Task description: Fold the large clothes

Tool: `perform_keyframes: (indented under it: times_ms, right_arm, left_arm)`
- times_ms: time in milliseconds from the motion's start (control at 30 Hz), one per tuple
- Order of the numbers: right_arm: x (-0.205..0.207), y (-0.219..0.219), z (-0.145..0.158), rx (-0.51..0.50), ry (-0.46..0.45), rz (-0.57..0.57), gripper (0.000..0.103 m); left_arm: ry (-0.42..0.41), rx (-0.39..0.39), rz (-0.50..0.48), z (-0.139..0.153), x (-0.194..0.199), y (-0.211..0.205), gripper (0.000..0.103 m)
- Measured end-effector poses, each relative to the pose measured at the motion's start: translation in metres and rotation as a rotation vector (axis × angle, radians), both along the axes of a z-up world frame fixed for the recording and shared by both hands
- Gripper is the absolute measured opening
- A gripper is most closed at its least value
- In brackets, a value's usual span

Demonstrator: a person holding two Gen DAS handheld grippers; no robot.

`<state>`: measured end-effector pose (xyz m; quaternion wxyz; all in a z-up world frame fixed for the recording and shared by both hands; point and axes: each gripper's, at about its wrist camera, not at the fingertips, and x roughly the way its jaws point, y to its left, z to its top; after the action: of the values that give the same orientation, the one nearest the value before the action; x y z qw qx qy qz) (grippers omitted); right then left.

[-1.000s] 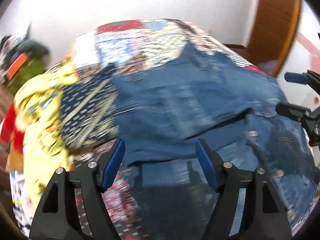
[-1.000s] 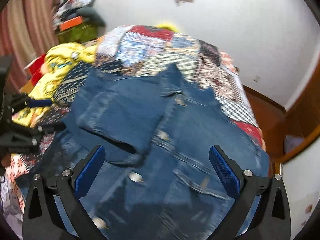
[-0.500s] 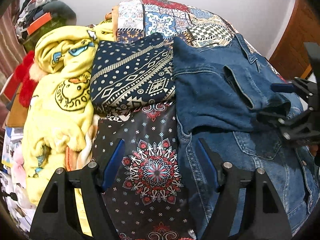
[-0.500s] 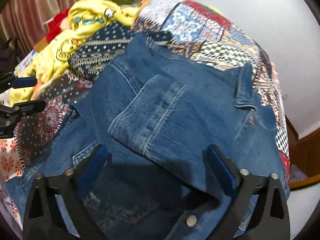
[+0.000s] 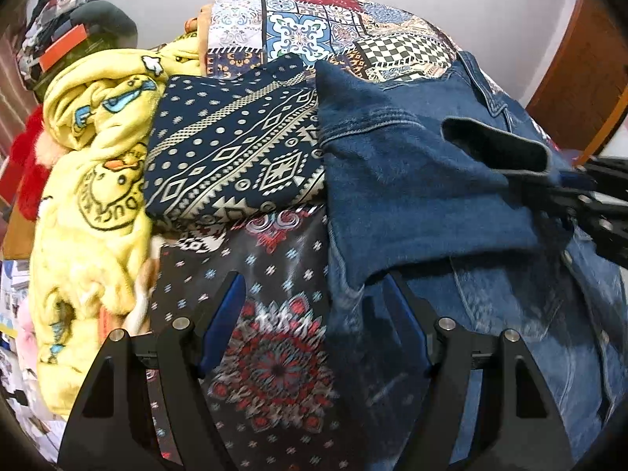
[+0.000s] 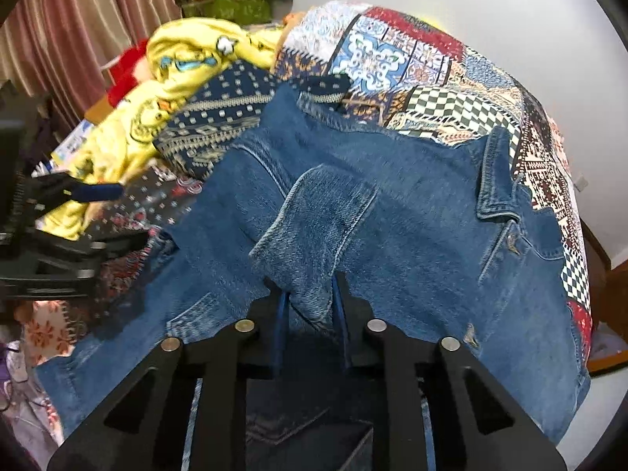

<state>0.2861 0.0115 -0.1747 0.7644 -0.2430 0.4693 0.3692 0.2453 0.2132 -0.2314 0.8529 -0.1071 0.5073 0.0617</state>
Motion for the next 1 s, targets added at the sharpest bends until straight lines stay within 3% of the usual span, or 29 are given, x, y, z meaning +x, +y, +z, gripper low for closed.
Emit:
perform_keyframes:
  times_ms: [133,300,467,700,867,1000]
  right_arm:
    - [0.006,-0.012,0.012,0.057,0.0,-0.029,0.015]
    - [0.014,-0.027,0.025,0.094,-0.051,-0.085,0.014]
    - [0.024,-0.056,0.049,0.165,-0.109,-0.176,0.013]
    - [0.039,-0.119,0.077,0.242,-0.183,-0.347,0.013]
    - [0.045,-0.162,0.066,0.263,-0.152,-0.471,0.012]
    - [0.045,-0.196,0.029,0.25,-0.067,-0.565,0.012]
  left_arm:
    - [-0.014,-0.061,0.049,-0.006,0.017,0.001,0.072]
    - [0.088,-0.056,0.048,-0.036,0.038,-0.008,0.072]
    - [0.087,0.005,0.027,-0.036,0.04,-0.016,0.073]
    - [0.098,-0.009,0.051,-0.038,0.038,-0.013,0.078]
    - [0.109,-0.011,0.056,-0.038,0.03,-0.015,0.082]
    - [0.118,-0.005,0.05,-0.038,0.025,-0.017,0.087]
